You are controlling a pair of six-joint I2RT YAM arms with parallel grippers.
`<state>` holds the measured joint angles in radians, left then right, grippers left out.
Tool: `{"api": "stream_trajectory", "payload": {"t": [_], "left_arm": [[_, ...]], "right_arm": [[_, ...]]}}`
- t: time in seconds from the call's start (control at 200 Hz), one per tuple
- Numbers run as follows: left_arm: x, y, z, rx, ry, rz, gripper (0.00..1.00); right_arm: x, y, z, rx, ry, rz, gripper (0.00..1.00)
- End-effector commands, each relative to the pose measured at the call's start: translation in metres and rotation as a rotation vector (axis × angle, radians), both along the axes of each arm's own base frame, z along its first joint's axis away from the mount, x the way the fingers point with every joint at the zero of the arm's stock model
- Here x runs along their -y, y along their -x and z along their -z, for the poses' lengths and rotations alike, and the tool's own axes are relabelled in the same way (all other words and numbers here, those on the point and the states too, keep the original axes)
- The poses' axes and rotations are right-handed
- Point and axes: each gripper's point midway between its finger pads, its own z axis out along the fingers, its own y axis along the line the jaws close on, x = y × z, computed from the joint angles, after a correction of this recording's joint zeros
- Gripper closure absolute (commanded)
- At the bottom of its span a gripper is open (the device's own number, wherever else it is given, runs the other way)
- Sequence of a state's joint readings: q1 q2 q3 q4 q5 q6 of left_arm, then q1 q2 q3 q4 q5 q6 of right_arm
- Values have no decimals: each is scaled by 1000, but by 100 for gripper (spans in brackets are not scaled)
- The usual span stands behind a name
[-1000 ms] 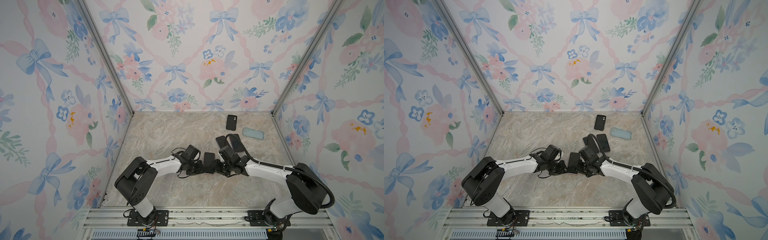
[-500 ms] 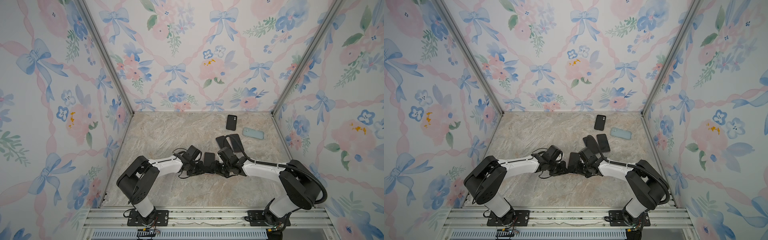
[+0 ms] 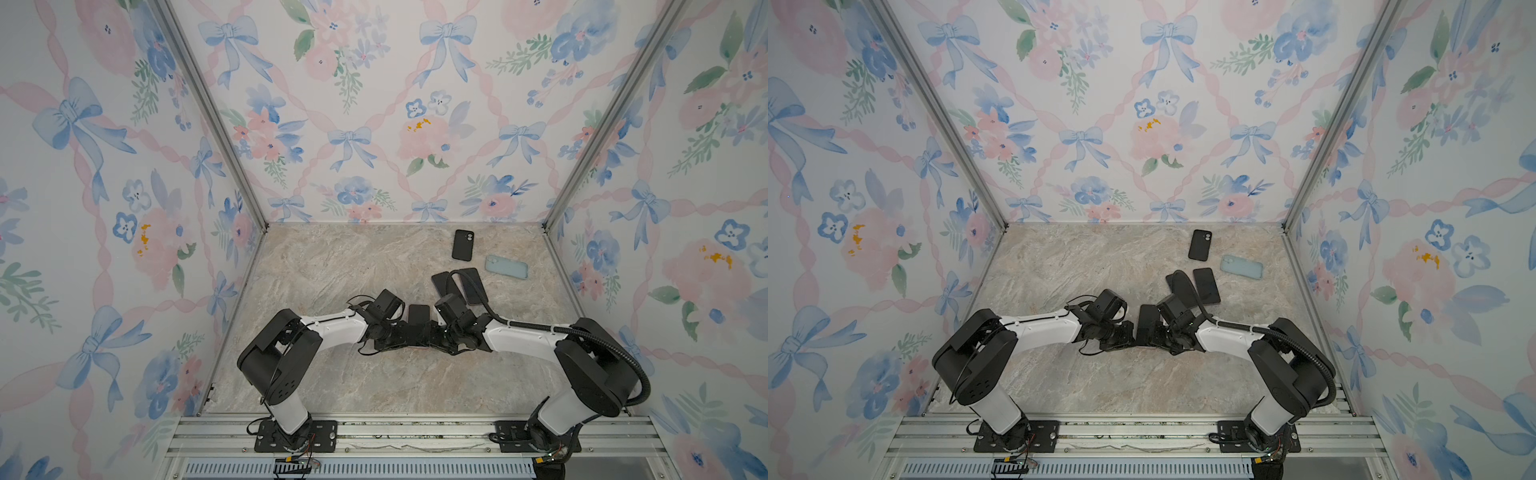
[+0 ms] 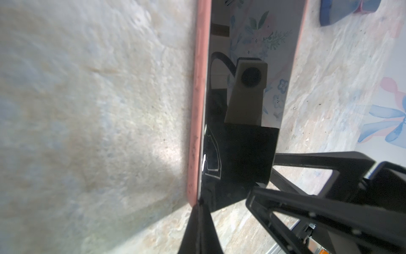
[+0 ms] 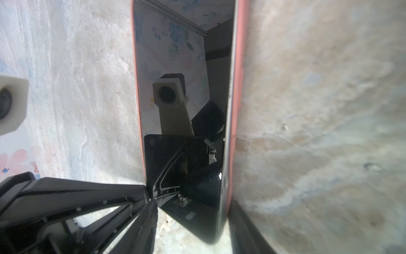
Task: Put the phone into the phone case
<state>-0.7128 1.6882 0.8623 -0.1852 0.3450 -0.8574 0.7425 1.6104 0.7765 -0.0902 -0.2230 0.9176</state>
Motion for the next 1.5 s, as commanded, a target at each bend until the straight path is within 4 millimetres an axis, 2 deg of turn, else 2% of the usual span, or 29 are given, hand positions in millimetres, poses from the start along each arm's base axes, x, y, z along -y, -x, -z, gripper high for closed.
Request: {"api": "stream_trajectory", "payload": {"t": [0.0,0.115,0.195,0.215,0.335,0.42,0.625,0.94,1.05,1.21,1.335,1.495], "left_arm": [[-3,5,21,-17,-52,23,96],[-5,5,17,-2,-54,19,95],[-10,3,12,17,-79,24,90],[-11,2,10,24,-86,25,89],[-15,-3,3,53,-109,25,77],[-16,-5,5,51,-109,29,74],[-12,-5,11,36,-113,44,74],[-21,3,31,-2,-156,42,86],[-21,3,32,-3,-156,43,88],[-14,0,16,24,-114,51,86],[-9,-7,-7,80,-71,56,77],[-12,-14,-13,88,-8,48,68]], "right_arm": [[-7,10,21,-34,7,-24,47],[-4,10,20,-24,40,-38,48],[8,9,21,-18,104,-42,47],[9,6,11,7,102,-42,47],[23,0,-2,52,167,-50,47],[24,-2,-7,68,179,-56,47],[22,-1,-9,70,171,-63,47],[15,0,-14,86,174,-87,50],[15,0,-17,95,176,-90,50],[17,0,-22,106,187,-89,51],[19,-2,-26,123,201,-91,55],[16,-2,-21,116,208,-106,61]]}}
